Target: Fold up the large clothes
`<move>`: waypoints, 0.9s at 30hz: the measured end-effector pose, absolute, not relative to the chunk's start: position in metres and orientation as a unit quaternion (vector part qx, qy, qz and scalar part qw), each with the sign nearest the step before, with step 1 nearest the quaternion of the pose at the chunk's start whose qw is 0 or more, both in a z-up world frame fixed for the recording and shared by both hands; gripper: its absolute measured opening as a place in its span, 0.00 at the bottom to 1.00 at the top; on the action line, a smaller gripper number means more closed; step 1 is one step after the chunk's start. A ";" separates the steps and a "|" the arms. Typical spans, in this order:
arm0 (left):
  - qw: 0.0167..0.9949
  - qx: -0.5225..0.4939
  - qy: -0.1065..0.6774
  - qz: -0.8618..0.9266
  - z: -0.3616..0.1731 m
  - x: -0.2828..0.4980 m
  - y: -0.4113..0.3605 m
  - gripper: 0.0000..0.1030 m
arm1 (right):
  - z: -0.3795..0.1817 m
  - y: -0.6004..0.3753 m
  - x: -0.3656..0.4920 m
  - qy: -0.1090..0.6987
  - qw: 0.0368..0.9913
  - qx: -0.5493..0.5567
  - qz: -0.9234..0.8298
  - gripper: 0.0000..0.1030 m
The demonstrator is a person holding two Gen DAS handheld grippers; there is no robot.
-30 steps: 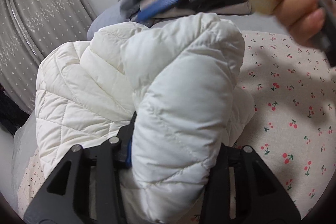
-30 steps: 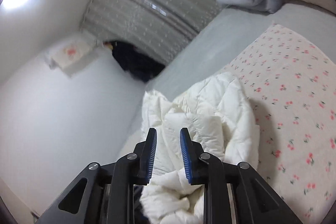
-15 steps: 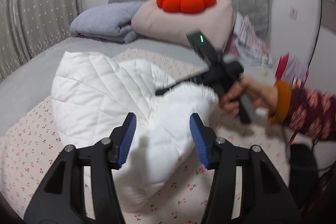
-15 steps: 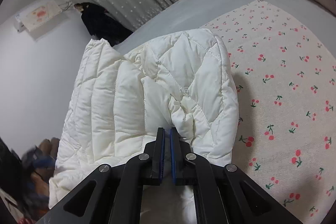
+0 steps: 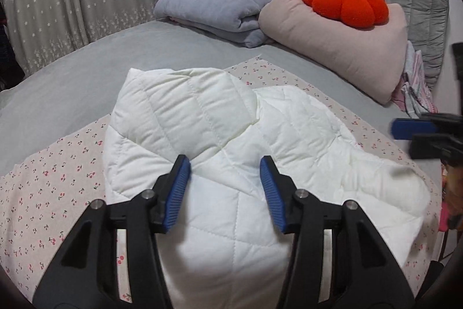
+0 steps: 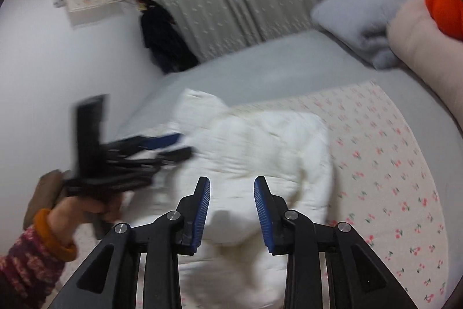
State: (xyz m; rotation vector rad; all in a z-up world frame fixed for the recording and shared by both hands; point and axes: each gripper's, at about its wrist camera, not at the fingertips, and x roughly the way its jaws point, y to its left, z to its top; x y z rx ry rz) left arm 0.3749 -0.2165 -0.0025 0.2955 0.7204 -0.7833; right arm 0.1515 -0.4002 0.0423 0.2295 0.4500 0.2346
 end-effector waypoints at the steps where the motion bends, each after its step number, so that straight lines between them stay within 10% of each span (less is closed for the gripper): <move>1: 0.852 0.143 0.347 -0.366 -0.005 0.378 -0.220 0.51 | 0.043 -0.389 0.151 0.227 0.963 0.089 0.116 0.34; 16: 0.849 0.076 0.373 -0.366 -0.063 0.405 -0.222 0.52 | -0.081 -0.377 0.170 0.295 0.951 0.085 0.046 0.30; 27: 0.864 0.084 0.308 -0.389 0.011 0.386 -0.192 0.52 | 0.000 -0.377 0.145 0.252 0.964 0.077 0.035 0.33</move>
